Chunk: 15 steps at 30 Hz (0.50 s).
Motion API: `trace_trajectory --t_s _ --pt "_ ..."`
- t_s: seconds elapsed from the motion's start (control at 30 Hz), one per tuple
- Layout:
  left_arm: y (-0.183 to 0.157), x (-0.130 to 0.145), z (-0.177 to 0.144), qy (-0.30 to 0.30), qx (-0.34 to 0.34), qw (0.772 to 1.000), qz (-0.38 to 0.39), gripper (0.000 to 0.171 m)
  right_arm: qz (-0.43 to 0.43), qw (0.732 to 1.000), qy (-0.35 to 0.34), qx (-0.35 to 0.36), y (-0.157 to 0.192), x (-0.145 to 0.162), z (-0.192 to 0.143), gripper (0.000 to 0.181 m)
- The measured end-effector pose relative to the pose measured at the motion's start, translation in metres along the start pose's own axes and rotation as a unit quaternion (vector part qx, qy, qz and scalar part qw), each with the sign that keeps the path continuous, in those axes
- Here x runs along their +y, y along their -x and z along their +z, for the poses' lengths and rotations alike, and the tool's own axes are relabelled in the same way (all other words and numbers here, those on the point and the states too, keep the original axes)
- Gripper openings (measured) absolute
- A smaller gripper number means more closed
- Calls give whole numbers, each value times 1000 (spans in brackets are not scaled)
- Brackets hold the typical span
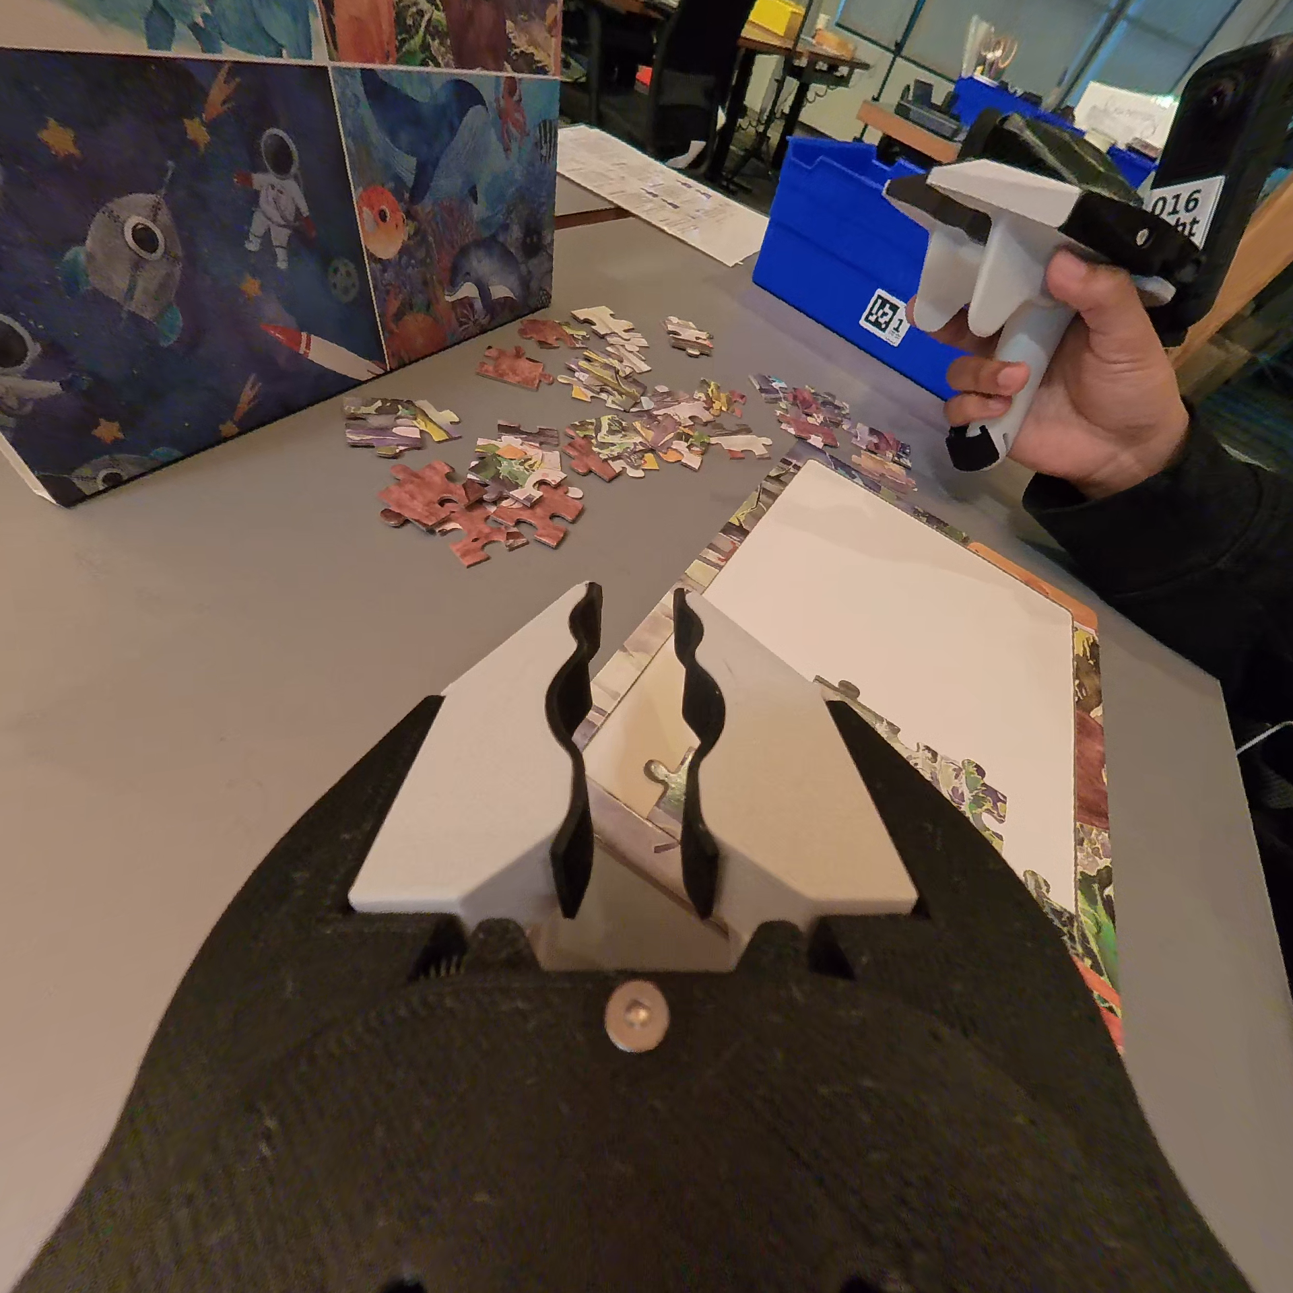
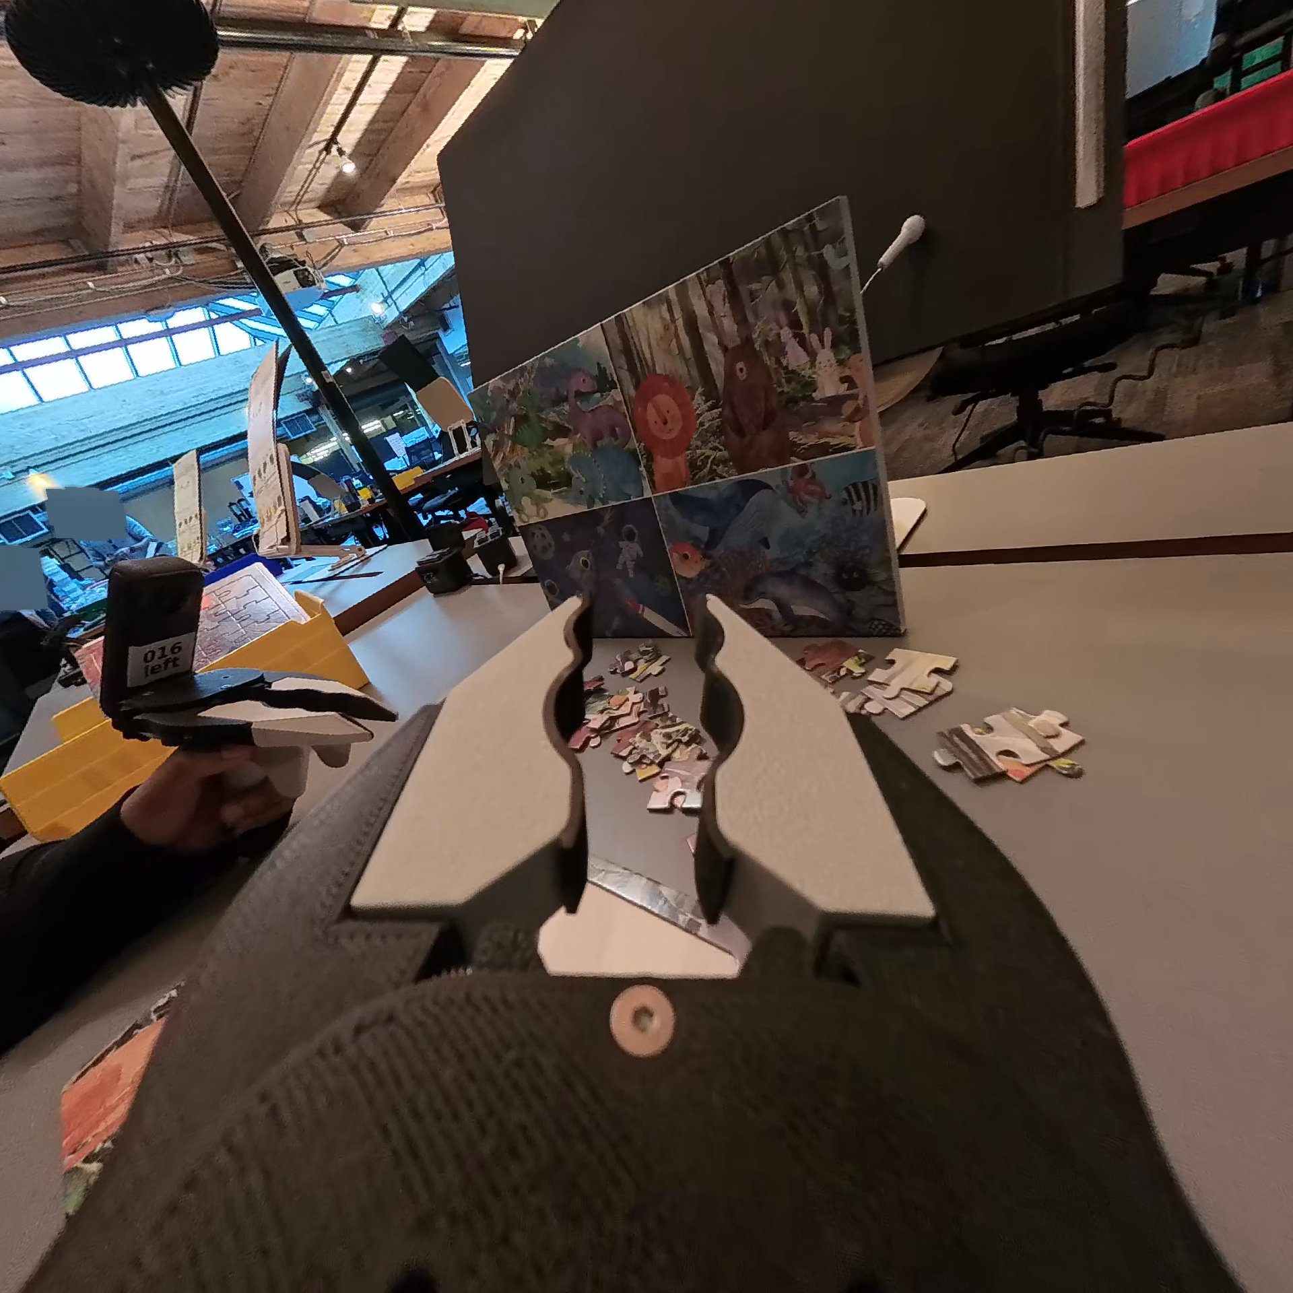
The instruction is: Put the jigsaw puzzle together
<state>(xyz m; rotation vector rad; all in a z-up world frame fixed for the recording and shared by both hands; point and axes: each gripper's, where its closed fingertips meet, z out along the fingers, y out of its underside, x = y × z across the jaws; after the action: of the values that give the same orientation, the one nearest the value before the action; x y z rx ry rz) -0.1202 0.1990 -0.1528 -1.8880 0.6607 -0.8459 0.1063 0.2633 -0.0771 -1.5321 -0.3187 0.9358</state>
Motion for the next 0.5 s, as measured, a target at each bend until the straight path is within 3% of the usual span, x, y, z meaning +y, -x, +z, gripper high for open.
trace_trajectory --t_s 0.2,0.3,0.4,0.5 --pt "18 4 12 39 -42 998 30 21 -11 1000 1 5 -2 -2 -1 27" --pt "17 7 40 99 -13 995 31 27 -2 1000 1 -4 1 -2 0 26" --pt "40 1 70 147 -40 984 88 42 -1 1000 3 -12 5 -1 0 26" --pt "53 -4 101 185 -27 979 86 57 -9 1000 9 -13 7 2 2 26"
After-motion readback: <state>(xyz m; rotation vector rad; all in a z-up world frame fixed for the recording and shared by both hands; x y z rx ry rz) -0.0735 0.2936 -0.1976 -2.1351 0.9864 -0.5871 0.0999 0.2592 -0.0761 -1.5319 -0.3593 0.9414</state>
